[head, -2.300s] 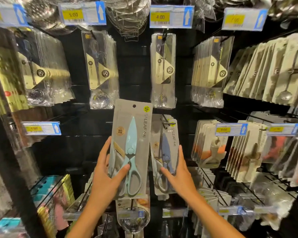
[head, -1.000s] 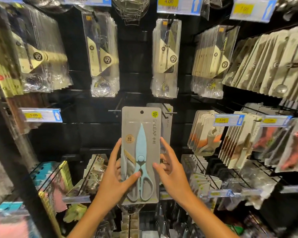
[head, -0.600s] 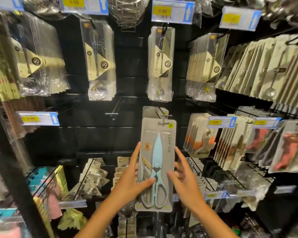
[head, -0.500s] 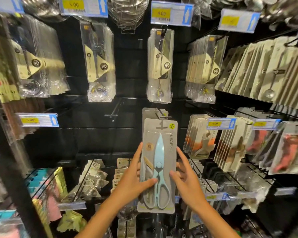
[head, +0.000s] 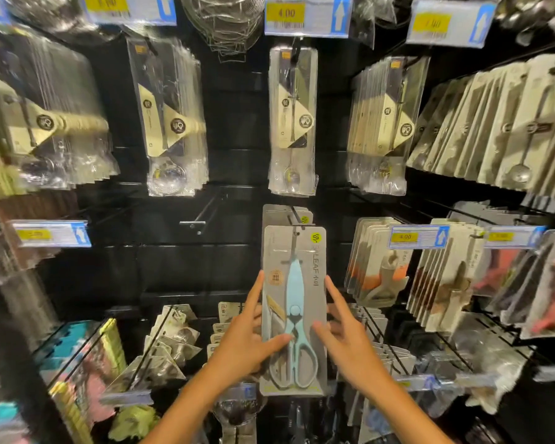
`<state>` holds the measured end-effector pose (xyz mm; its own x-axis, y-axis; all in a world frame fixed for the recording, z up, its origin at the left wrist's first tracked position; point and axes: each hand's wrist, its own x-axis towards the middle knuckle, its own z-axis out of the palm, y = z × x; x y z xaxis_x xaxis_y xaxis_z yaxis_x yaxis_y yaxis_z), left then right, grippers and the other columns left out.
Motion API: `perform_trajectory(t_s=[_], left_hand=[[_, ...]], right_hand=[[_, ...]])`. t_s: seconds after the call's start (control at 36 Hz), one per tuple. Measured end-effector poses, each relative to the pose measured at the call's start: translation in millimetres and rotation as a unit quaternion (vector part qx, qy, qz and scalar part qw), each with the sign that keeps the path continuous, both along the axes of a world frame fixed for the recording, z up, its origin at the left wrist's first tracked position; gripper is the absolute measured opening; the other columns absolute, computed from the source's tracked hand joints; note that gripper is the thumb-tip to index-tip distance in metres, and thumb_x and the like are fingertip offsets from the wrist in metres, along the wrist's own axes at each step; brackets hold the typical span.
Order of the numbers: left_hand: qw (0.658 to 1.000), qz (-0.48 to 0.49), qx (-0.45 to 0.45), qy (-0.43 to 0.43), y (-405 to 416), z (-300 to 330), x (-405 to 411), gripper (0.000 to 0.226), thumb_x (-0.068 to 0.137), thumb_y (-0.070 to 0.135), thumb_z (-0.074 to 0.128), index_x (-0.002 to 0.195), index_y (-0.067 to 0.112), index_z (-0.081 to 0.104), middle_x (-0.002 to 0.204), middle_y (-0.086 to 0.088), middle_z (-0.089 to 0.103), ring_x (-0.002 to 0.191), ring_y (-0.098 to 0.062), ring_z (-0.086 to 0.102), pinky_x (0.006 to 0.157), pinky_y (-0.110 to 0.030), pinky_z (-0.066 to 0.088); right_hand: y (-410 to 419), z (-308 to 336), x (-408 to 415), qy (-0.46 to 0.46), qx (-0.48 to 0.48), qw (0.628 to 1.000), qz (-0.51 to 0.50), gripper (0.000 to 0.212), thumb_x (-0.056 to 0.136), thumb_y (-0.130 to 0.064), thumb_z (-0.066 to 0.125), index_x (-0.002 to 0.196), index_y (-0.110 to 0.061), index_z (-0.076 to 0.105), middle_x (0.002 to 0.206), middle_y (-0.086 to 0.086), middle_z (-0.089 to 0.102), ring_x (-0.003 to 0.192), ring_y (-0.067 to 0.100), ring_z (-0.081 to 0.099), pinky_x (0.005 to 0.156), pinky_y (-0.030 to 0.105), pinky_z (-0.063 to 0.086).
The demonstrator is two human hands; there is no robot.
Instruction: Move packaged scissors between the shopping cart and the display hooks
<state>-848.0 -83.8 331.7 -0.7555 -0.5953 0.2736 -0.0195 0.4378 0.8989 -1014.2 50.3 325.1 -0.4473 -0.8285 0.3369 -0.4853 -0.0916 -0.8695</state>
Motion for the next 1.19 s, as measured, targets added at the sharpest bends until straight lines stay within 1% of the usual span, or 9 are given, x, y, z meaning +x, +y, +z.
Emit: perform_trajectory(t_s=[0.06, 0.14, 0.33, 0.44, 0.69, 0.89, 1.0, 1.14, 1.19], left_hand=[[1.000, 0.008, -0.006, 0.000, -6.4, -3.1, -5.0, 0.110, 0.084, 0.023, 0.080, 0.153, 0.057, 0.001, 0.135, 0.013, 0.060, 0.116, -0.002, 0.064, 0.093, -0.030, 0.059], [1.000, 0.017, -0.018, -0.014, -18.1, -6.0, -13.0, 0.105, 0.087, 0.023, 0.077, 0.154, 0.054, 0.002, 0.131, 0.008, 0.062, 0.114, -0.004, 0.066, 0.090, -0.023, 0.057], [0.998, 0.011, -0.022, -0.059, -39.7, 0.5, -35.9, 0.106, 0.091, 0.020, 0.073, 0.156, 0.044, -0.007, 0.141, 0.016, 0.051, 0.118, 0.005, 0.060, 0.089, -0.010, 0.049], [0.996, 0.034, -0.021, -0.080, -52.5, 1.9, -48.3, 0.107, 0.091, 0.022, 0.073, 0.156, 0.045, -0.009, 0.134, 0.025, 0.052, 0.121, 0.001, 0.060, 0.093, -0.013, 0.050], [0.993, 0.070, -0.010, -0.091, -69.2, 3.8, -67.9, 0.104, 0.093, 0.014, 0.070, 0.155, 0.045, -0.007, 0.124, 0.032, 0.052, 0.116, 0.012, 0.058, 0.086, -0.012, 0.051], [0.985, 0.115, -0.047, -0.123, -63.5, 3.2, -64.7, 0.094, 0.092, 0.029, 0.071, 0.158, 0.046, 0.006, 0.154, 0.018, 0.040, 0.141, 0.002, 0.038, 0.116, -0.030, 0.038], [0.970, 0.161, -0.067, -0.169, -58.3, -13.9, -44.6, 0.084, 0.094, 0.039, 0.067, 0.158, 0.045, 0.012, 0.164, 0.014, 0.022, 0.150, -0.005, 0.023, 0.122, -0.039, 0.030], [0.952, 0.199, -0.112, -0.202, -47.0, -40.3, -7.1, 0.074, 0.096, 0.040, 0.063, 0.154, 0.050, 0.018, 0.151, 0.038, 0.024, 0.139, 0.020, 0.023, 0.120, -0.022, 0.026], [0.944, 0.212, -0.119, -0.221, -40.8, -48.1, 12.3, 0.073, 0.096, 0.040, 0.064, 0.153, 0.052, 0.019, 0.155, 0.033, 0.026, 0.143, 0.013, 0.024, 0.120, -0.026, 0.026]], right_hand=[[-7.0, -4.2, -6.4, 0.003, 0.012, 1.000, 0.013, 0.083, 0.102, -0.020, 0.057, 0.150, -0.061, 0.004, 0.124, 0.002, 0.067, 0.103, 0.028, 0.069, 0.090, 0.050, 0.058], [-18.5, -5.8, -13.5, 0.001, 0.012, 0.999, 0.043, 0.086, 0.101, -0.027, 0.058, 0.150, -0.061, -0.004, 0.153, -0.019, 0.044, 0.124, -0.001, 0.058, 0.105, 0.032, 0.052], [-54.3, -10.4, -40.7, 0.042, 0.009, 0.997, 0.070, 0.096, 0.100, -0.031, 0.060, 0.149, -0.060, -0.017, 0.165, -0.025, 0.009, 0.150, 0.001, 0.023, 0.123, 0.045, 0.030], [-76.2, -12.5, -55.2, 0.049, 0.013, 0.996, 0.072, 0.101, 0.099, -0.027, 0.062, 0.149, -0.056, -0.021, 0.166, -0.021, 0.008, 0.151, 0.001, 0.021, 0.123, 0.046, 0.029], [-101.4, -17.4, -70.2, 0.018, 0.014, 0.996, 0.091, 0.106, 0.097, -0.022, 0.066, 0.152, -0.051, -0.021, 0.166, -0.023, 0.006, 0.146, -0.010, 0.022, 0.118, 0.025, 0.030], [-103.5, -26.7, -80.4, 0.023, -0.004, 0.999, 0.027, 0.093, 0.092, -0.026, 0.073, 0.158, -0.041, 0.009, 0.152, -0.027, 0.021, 0.132, -0.027, 0.022, 0.095, -0.008, 0.025], [-95.9, -38.6, -76.4, 0.038, -0.009, 0.999, 0.006, 0.077, 0.093, -0.027, 0.070, 0.155, -0.038, 0.025, 0.157, -0.024, 0.021, 0.144, -0.009, 0.024, 0.115, 0.016, 0.024], [-92.7, -54.7, -64.8, 0.054, -0.004, 0.998, 0.034, 0.065, 0.094, -0.024, 0.068, 0.151, -0.033, 0.038, 0.154, -0.020, 0.032, 0.144, -0.003, 0.029, 0.119, 0.027, 0.027], [-92.6, -65.4, -55.4, 0.074, -0.002, 0.996, 0.048, 0.060, 0.094, -0.020, 0.070, 0.148, -0.027, 0.045, 0.151, -0.016, 0.042, 0.143, 0.003, 0.036, 0.120, 0.036, 0.033]])
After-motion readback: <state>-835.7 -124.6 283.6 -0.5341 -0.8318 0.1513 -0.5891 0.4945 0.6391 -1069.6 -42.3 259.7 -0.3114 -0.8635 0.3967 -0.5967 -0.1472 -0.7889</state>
